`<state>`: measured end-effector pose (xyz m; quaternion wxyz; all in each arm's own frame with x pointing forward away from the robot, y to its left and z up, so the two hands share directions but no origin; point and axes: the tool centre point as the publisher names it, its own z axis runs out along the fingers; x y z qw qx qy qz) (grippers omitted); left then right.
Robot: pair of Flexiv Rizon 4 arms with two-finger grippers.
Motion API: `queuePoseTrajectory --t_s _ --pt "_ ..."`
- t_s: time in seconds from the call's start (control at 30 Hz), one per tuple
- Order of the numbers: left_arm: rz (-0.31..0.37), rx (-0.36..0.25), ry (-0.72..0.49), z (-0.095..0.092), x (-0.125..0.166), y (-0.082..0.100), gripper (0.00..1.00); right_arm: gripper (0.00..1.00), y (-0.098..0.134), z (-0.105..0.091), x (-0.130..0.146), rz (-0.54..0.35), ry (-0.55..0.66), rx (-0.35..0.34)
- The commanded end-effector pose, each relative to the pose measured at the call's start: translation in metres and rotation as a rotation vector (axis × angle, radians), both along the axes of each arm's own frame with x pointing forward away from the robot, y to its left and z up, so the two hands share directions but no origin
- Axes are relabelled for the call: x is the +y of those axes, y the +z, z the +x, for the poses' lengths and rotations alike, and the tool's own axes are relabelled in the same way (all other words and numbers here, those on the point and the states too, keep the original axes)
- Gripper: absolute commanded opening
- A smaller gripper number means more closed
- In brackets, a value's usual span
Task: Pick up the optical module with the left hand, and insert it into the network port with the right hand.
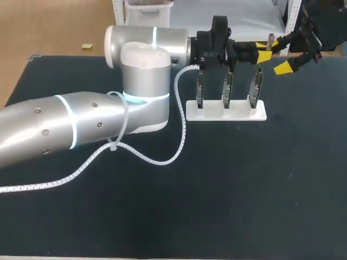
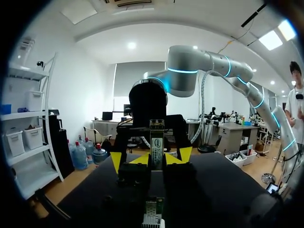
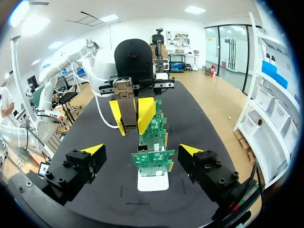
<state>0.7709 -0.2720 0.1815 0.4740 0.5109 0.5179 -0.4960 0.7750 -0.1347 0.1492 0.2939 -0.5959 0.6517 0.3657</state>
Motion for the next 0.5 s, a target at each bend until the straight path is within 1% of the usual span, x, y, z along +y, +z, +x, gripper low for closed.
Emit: queuePoseTrajectory --t_s 0.03,0.5 --pt "0.003 0.004 -0.002 0.0004 -0.0003 -0.0015 0.0 1.0 0.0002 -0.0015 0.0003 -0.001 -0.003 -0.002" --pt "0.004 0.006 0.0 -0.0003 0.0 -0.0031 0.0 1.0 0.0002 -0.0015 0.0003 -0.001 -0.003 -0.002"
